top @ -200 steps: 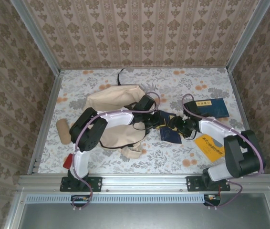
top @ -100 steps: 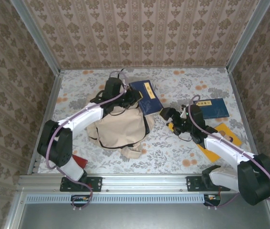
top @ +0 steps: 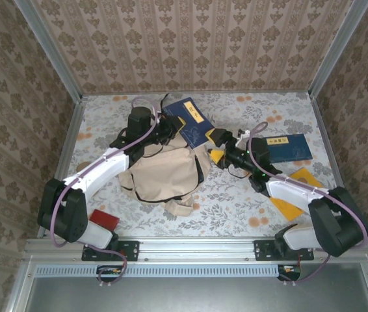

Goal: Pack the student bag

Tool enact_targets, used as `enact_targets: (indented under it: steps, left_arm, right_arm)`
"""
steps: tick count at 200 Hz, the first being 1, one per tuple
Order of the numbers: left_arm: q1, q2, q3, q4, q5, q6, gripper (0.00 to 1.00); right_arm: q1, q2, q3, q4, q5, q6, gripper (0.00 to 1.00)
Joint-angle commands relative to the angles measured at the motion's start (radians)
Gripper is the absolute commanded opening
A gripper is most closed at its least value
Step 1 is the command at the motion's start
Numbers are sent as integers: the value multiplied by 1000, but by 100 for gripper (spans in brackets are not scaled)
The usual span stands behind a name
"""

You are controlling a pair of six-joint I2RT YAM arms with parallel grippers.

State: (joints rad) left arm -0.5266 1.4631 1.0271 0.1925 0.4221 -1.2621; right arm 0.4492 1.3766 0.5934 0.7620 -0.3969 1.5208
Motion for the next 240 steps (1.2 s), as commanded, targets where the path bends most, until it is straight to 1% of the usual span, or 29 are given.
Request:
enact_targets:
  steps: [1,41,58,96,130,146,153,164,182,192,194,213,229,240]
  left_arm:
    - [4,-3,-9,117,16,-71,0]
    - [2,19,-23,158,23,-113,0]
    - [2,24,-22,159,25,-117,0]
    - [4,27,-25,147,23,-118,0]
    - [5,25,-35,134,21,-121,0]
    - [6,24,-37,116,24,-117,0]
    - [7,22,-37,106,24,-111,3]
    - [8,16,-39,76,23,-96,10]
    - [16,-2,-42,-2,11,-57,30]
    - [20,-13,-37,-72,5,-11,41]
    - [20,-15,-33,-89,3,2,43]
    - [24,-26,10,-287,-27,141,53]
    - [23,-24,47,-455,-60,272,60]
    - [23,-16,79,-559,-64,354,63]
  right_arm:
    - [17,65,46,174,23,83,93]
    - [19,158,39,313,54,169,85]
    - [19,172,37,322,59,182,81]
    - [19,161,14,315,92,181,68]
    - [16,146,16,272,83,160,38]
    - [14,135,16,237,85,148,27]
    - [14,126,16,209,88,138,24]
    - [13,103,16,149,98,113,20]
    - [6,50,28,15,102,33,15]
    - [1,21,38,-89,110,-26,14]
    - [0,-7,41,-109,113,-39,14]
    - [-14,-108,58,-330,157,-167,13]
    - [-38,-190,70,-491,188,-257,13]
    - [-73,-251,86,-618,191,-334,13]
